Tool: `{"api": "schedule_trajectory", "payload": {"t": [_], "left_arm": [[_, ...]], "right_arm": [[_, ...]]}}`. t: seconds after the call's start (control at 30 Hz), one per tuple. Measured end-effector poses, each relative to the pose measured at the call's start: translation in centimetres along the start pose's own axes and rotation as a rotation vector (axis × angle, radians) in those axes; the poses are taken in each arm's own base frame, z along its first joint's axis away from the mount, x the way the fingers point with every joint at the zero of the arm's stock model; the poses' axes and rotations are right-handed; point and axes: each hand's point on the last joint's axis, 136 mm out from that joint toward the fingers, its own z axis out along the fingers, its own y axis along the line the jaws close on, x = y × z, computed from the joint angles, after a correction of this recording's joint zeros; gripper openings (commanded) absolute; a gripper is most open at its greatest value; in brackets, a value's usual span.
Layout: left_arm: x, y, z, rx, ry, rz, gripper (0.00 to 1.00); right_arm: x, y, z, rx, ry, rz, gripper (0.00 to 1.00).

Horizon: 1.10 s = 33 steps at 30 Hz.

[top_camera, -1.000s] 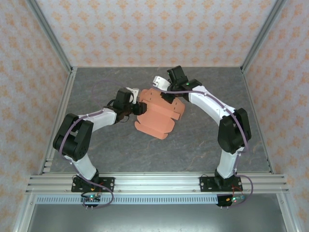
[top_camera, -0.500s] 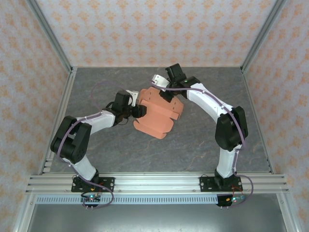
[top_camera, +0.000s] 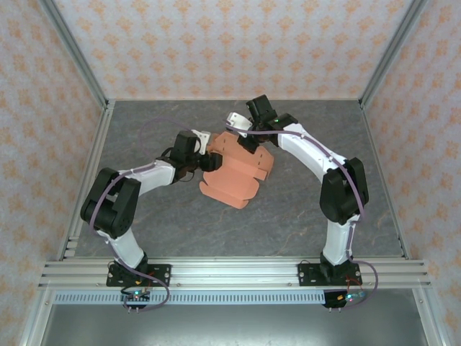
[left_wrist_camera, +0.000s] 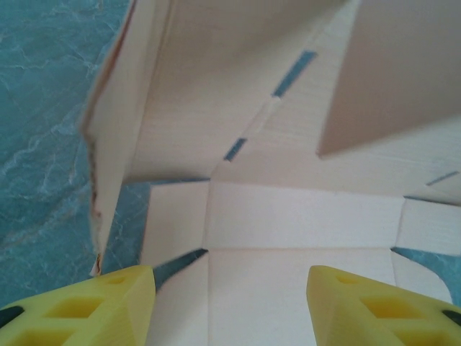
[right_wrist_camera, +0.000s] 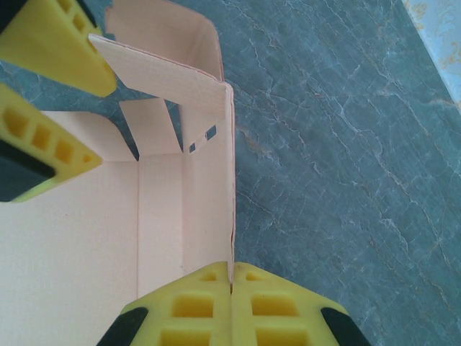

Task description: Fold the paper box

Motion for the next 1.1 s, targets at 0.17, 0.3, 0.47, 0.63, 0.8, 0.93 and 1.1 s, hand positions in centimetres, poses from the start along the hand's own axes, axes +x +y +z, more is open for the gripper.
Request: {"api": "schedule_trajectory", "payload": {"t": [0.17, 0.3, 0.47, 0.63, 0.8, 0.93, 1.1], "left_arm": [[0.1, 1.8, 1.0, -0.026, 0.014, -0.023, 0.62], [1.2, 2.8, 1.9, -0.028, 0.045, -0.044, 0.63], [1.5, 2.2, 2.7, 0.022, 0.056, -0.056, 0.6], [0.5, 1.4, 2.9, 0.07, 0.023, -0.066, 0.53], [0.1, 1.0, 3.1, 0.09, 0.019, -0.078, 0.4], [-0.1, 0.8, 3.1, 0.097, 0.017, -0.077, 0.38], [0.0, -0.3, 3.3, 0.113, 0.018, -0.063, 0.38]], "right_arm": [[0.1, 0.1, 0.0, -0.005, 0.001, 0.002, 0.0], [0.0, 0.1, -0.1, -0.009, -0.002, 0.003, 0.0], [-0.2, 0.0, -0.3, -0.012, -0.007, 0.007, 0.0], [-0.3, 0.0, -0.3, -0.015, -0.012, 0.016, 0.0], [-0.4, -0.2, -0.4, -0.013, -0.016, 0.027, 0.0], [-0.5, -0.5, -0.5, -0.008, -0.021, 0.038, 0.0], [-0.8, -0.7, -0.8, -0.001, -0.027, 0.044, 0.0]]}}
